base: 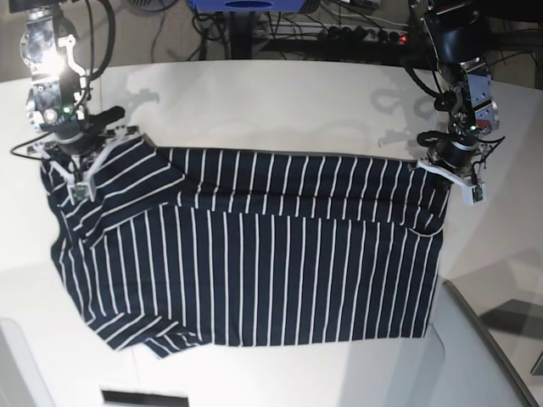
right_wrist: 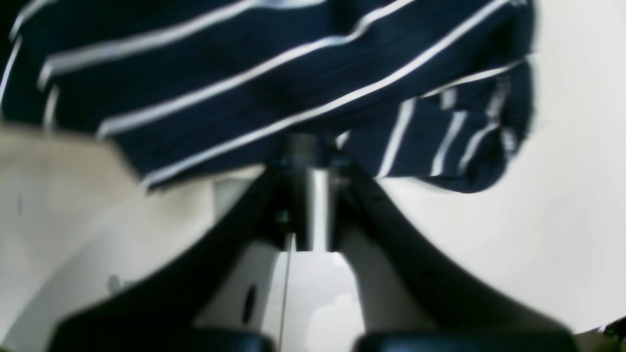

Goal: Layout the t-shirt on the table in an organized manner, then fold the t-shirt properly
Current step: 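Hold the folded edge with both grippers and pull it taut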

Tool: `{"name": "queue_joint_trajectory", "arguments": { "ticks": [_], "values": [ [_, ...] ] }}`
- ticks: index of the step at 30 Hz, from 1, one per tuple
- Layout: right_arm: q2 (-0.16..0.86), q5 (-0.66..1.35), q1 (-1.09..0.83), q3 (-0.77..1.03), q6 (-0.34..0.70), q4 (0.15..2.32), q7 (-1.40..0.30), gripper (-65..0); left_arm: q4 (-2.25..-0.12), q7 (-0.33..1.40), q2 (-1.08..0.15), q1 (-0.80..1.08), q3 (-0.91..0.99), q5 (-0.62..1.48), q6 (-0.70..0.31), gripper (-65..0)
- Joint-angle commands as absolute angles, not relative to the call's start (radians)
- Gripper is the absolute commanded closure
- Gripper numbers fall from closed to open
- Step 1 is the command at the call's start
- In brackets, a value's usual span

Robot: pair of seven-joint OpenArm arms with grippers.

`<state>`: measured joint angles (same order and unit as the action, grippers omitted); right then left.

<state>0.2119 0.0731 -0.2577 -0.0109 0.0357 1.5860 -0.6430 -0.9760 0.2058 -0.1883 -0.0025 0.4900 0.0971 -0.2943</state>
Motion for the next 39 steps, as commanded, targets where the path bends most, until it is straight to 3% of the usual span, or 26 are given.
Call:
{"name": "queue_joint_trajectory", "arguments": {
  "ticks": [1,3,5,21,39],
  "values": [
    [0.199,0.070,-0.254,0.033,0.030,1.596,-0.628,-0.2,-0.980,0.248,-0.199,-0.001,0.492,0.076,-0.283,0.0],
    [0.160,0.070,-0.254,0.110,0.036,1.596,-0.628,-2.7,-0.980,0.248,-0.199,-0.001,0.493,0.076,-0.283,0.0],
    [0.153,0.070,-0.254,0.171,0.036,1.595,-0.628,-1.2,-0.980,0.248,-0.199,-0.001,0.493,0.076,-0.283,0.0],
    [0.156,0.070,-0.136,0.280,0.099,1.254,-0.486,-0.8,-0.978,0.248,-0.200,-0.002,0.492,0.076,-0.283,0.0],
    [0.308,0.067,-0.024,0.285,0.096,0.944,-0.289,-0.8,-0.980,0.248,-0.213,-0.001,0.492,0.076,-0.283,0.0]
  ]
}}
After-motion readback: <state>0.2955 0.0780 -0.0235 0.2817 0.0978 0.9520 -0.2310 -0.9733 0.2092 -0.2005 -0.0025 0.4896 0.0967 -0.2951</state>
